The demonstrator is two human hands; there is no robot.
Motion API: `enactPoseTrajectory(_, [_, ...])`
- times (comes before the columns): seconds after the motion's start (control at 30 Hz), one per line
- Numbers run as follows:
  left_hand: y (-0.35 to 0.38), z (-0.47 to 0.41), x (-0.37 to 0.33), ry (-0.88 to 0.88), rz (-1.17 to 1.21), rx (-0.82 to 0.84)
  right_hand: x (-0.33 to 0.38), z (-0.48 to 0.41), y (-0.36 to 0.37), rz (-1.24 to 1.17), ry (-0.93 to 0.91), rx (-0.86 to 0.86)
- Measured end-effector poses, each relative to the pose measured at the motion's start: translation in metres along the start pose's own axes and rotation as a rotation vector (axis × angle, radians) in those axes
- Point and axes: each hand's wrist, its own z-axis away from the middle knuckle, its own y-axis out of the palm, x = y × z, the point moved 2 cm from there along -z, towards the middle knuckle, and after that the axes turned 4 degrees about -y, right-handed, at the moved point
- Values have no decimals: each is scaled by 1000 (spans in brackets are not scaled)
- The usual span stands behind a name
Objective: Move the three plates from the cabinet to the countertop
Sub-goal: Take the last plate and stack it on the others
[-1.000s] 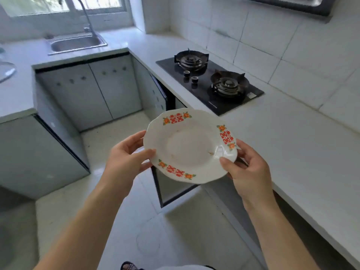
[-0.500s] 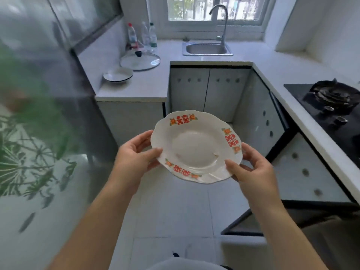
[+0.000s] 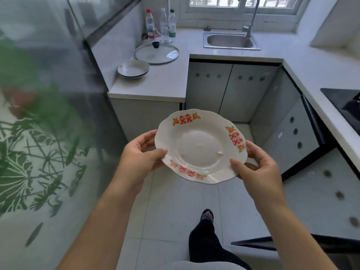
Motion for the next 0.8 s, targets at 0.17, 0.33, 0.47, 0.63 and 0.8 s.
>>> enactPoseTrajectory(0.17, [34,-64,-13,-13,-58,17,-6,-66,1,21,-2,-18])
enactPoseTrajectory(0.33, [81,-139,-36,-38,-91,18,3,-158,-6,48,-12,3])
enactPoseTrajectory(0.47, [117,-195,-59,-14,-139,14,10,-230,-12,51,-25,18])
enactPoseTrajectory(0.63, [141,-253,-71,-7,-136,-37,9,-302,-1,70,-1,58])
enactPoseTrajectory(0.8, [130,-308,-82,-27,-114,-95,9,-368,35,89,34,150])
